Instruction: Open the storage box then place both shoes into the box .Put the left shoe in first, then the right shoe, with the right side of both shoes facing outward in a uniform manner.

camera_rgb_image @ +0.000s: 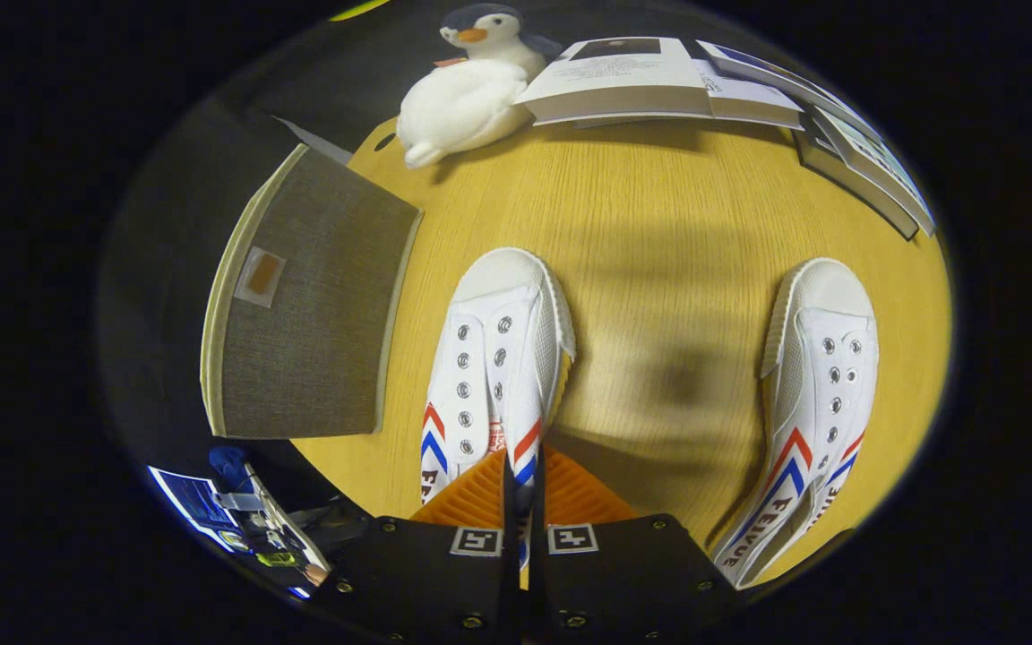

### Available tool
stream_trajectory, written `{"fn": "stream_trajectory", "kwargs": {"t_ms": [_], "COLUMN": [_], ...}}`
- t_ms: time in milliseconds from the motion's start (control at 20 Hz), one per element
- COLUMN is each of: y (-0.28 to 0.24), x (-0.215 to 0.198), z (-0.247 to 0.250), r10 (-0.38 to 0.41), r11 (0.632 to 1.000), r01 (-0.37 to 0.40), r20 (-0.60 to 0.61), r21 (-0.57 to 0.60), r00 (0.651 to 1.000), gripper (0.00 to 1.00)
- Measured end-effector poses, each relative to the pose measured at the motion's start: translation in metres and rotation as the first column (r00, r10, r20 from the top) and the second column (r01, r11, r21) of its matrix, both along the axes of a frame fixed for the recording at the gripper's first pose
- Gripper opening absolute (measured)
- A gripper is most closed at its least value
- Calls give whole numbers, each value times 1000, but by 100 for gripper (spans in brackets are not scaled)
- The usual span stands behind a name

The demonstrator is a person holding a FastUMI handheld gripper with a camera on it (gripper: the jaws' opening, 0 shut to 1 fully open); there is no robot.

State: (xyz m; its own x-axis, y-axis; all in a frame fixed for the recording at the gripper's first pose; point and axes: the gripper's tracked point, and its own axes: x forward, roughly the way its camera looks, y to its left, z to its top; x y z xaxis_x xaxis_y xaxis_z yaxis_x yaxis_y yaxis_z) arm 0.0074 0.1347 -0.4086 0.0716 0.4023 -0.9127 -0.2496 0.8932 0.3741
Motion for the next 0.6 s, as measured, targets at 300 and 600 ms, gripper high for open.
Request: {"fn": "stream_trajectory", "kwargs": {"t_ms": [300,600], "y": [12,53], "x": [2,5], "z": [69,141], "r10": [-4,58], "r11": [1000,998], "r01": [4,-60], "r20": [-6,52], "r21": [-19,33], "r00": [1000,997], "gripper": [4,4]}}
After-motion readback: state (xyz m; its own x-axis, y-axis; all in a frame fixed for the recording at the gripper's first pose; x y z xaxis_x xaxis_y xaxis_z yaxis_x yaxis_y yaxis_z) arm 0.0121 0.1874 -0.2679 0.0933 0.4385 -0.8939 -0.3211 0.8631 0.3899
